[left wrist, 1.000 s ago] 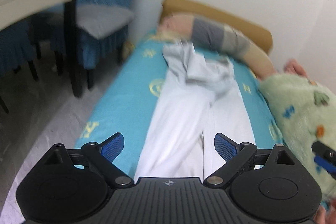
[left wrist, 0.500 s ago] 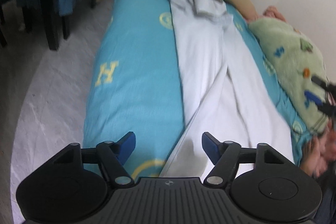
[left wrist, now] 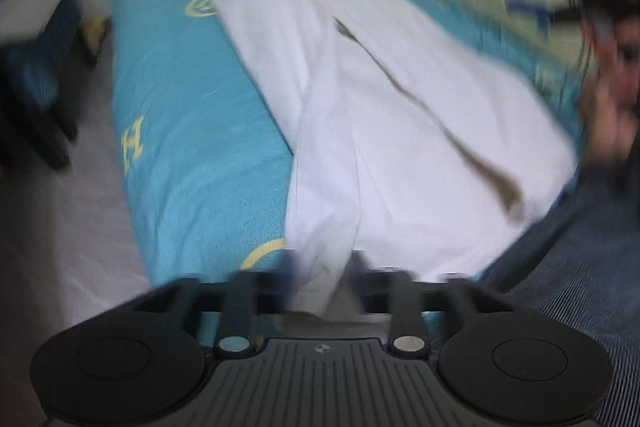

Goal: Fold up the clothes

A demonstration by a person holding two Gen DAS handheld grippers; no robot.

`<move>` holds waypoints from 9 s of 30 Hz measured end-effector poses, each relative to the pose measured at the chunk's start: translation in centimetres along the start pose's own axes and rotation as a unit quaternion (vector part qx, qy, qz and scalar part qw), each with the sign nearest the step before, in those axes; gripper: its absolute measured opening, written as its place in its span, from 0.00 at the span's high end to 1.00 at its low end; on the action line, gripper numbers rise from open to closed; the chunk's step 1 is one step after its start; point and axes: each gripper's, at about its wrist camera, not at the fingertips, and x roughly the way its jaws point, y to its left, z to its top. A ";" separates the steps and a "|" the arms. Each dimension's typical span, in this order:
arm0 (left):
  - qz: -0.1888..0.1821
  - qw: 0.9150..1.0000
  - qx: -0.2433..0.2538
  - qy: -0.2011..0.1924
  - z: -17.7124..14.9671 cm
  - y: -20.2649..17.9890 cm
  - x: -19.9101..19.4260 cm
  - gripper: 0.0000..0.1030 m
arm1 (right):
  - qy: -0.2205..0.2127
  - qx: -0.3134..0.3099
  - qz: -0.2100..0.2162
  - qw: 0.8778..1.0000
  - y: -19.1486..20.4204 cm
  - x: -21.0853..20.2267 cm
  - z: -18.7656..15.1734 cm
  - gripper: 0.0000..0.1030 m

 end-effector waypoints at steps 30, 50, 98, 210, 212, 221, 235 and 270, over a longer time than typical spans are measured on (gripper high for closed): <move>-0.011 0.992 -0.092 0.083 11.0 -13.5 3.0 0.47 | -0.039 0.017 0.018 0.999 -2.1 -2.7 1.7 0.16; 0.111 0.947 -0.188 -0.238 20.6 -13.2 -4.0 0.07 | -0.116 -0.081 -0.004 0.990 -0.5 -5.9 3.2 0.16; 0.161 0.921 -0.191 -0.300 13.4 -10.8 -3.6 0.04 | -0.076 -0.168 -0.016 0.983 2.8 2.5 0.4 0.16; 0.084 0.891 -0.413 0.170 4.5 -3.3 5.4 0.53 | 0.270 0.112 0.047 0.955 -7.1 0.3 -6.9 0.33; 0.079 0.892 -0.414 0.163 4.2 -3.3 4.8 0.73 | 0.287 0.105 0.048 0.951 -6.5 0.3 -7.4 0.36; 0.006 0.884 -0.464 0.056 3.1 -2.8 -0.1 0.97 | 0.300 0.041 0.018 0.953 -3.9 -1.0 -8.4 0.90; -0.132 0.831 -0.520 -0.148 4.9 -1.6 -12.0 0.98 | 0.143 0.057 0.086 0.984 -0.4 -9.6 1.8 0.92; 0.033 0.875 -0.446 -0.185 23.8 10.0 9.6 0.98 | 0.023 -0.099 0.005 0.995 -1.7 14.2 10.0 0.90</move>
